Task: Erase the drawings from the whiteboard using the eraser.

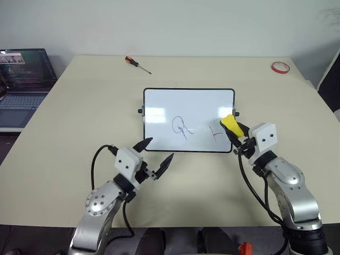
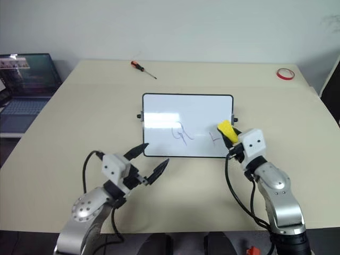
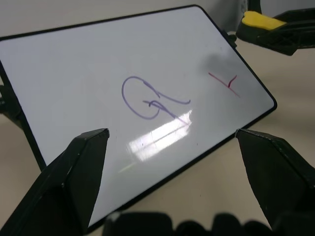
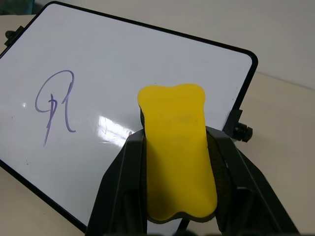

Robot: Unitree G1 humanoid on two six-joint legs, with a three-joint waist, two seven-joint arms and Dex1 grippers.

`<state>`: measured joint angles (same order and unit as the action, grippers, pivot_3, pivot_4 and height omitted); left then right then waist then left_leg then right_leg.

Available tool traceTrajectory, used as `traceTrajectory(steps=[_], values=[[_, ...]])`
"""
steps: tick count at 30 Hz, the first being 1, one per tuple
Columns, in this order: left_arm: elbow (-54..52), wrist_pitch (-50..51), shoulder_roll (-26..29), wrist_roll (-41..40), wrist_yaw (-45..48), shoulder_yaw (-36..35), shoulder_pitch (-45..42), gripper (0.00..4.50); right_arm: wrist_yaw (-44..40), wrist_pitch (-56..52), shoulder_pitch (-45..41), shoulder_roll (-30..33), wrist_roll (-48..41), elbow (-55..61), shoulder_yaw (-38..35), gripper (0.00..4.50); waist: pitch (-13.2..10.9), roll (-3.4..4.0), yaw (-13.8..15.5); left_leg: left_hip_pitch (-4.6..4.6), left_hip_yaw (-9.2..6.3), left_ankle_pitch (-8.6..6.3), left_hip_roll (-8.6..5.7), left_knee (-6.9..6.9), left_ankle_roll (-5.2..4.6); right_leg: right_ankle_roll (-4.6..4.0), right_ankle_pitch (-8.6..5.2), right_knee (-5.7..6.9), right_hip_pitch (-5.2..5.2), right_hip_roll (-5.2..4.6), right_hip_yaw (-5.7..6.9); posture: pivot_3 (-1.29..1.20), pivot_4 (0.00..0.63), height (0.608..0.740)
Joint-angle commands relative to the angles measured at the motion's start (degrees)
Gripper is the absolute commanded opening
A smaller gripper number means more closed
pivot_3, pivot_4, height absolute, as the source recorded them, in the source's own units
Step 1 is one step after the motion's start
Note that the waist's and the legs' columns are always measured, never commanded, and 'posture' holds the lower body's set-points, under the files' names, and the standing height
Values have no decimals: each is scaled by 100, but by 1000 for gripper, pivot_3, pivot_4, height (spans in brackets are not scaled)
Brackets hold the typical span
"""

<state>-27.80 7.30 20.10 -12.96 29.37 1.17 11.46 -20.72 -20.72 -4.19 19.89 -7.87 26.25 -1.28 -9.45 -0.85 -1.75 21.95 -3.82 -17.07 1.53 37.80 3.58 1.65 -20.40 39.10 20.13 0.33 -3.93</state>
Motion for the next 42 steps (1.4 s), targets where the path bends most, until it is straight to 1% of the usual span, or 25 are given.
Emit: traceTrajectory(steps=[1, 5, 7, 11, 19, 23, 29, 33, 38, 42], values=[[-439, -110, 22, -67, -34, -58, 309, 4500, 142, 166, 383, -56, 25, 432, -130, 1242, -1, 1, 3, 0, 0, 0, 0, 0, 0, 0, 0, -1, 0, 0, 0, 0, 150, 740], [-385, -198, 46, -19, -34, -130, 369, 4500, 164, 408, 1478, -3, 41, 688, -417, 1242, -3, 6, 87, 5, -12, 0, -2, 0, 0, -1, -1, -4, -2, -1, 14, 0, 150, 740], [-304, -254, 65, -24, -3, -186, 362, 4500, 184, 525, 1811, 2, 67, 770, -485, 1242, -4, 6, 76, 3, -9, 0, -2, 1, 0, -1, -1, -4, -5, -1, 11, 0, 150, 740], [-182, -325, 85, -59, 20, -282, 308, 4500, 247, 646, 2020, -41, 70, 882, -519, 1242, -7, 14, -26, -15, 3, 0, 1, 2, 1, -3, 2, 7, -10, 2, -3, 0, 150, 740], [-38, -423, 173, -59, 62, -383, 265, 4500, 159, 1186, 1960, -85, 149, 348, -433, 1242, -7, 14, -5, -13, 1, 0, 2, 3, 0, -4, 2, 1, -12, 8, -2, 0, 150, 740], [-49, -306, 177, -18, 32, -360, 200, 4500, -11, 1713, 1570, -33, 314, -276, -221, 1242, -7, 14, -12, -15, 1, 0, 2, 2, 0, -4, 3, 2, -12, 7, -2, 0, 150, 740], [-15, -146, 149, -5, 11, -195, -89, 4500, -292, 2077, 89, 51, 399, -1596, 34, 1242, -8, 15, -13, -23, 7, 1, 1, 11, 0, -6, 7, 18, -13, 9, -5, 0, 150, 740], [-22, -107, 163, -24, 1, -206, -124, 4500, -319, 2199, -682, -17, 508, -2270, 167, 1242, -8, 16, -8, -16, 5, 1, 4, 9, 0, -6, 7, 15, -6, 9, -2, 0, 150, 740], [-78, -76, 135, 13, -76, -191, -173, 4500, -271, 2323, -1184, -97, 636, -2726, 352, 1242, -8, 16, -9, -12, 6, 1, 5, 9, 0, -7, 7, 15, -3, 8, -3, 0, 150, 740], [-175, -2, 68, 97, -210, -102, -223, 4500, -324, 2293, -1354, -180, 718, -2737, 535, 1242, -8, 15, -10, -19, 8, 1, 4, 15, 0, -7, 7, 36, -2, 7, -7, 0, 150, 740]])
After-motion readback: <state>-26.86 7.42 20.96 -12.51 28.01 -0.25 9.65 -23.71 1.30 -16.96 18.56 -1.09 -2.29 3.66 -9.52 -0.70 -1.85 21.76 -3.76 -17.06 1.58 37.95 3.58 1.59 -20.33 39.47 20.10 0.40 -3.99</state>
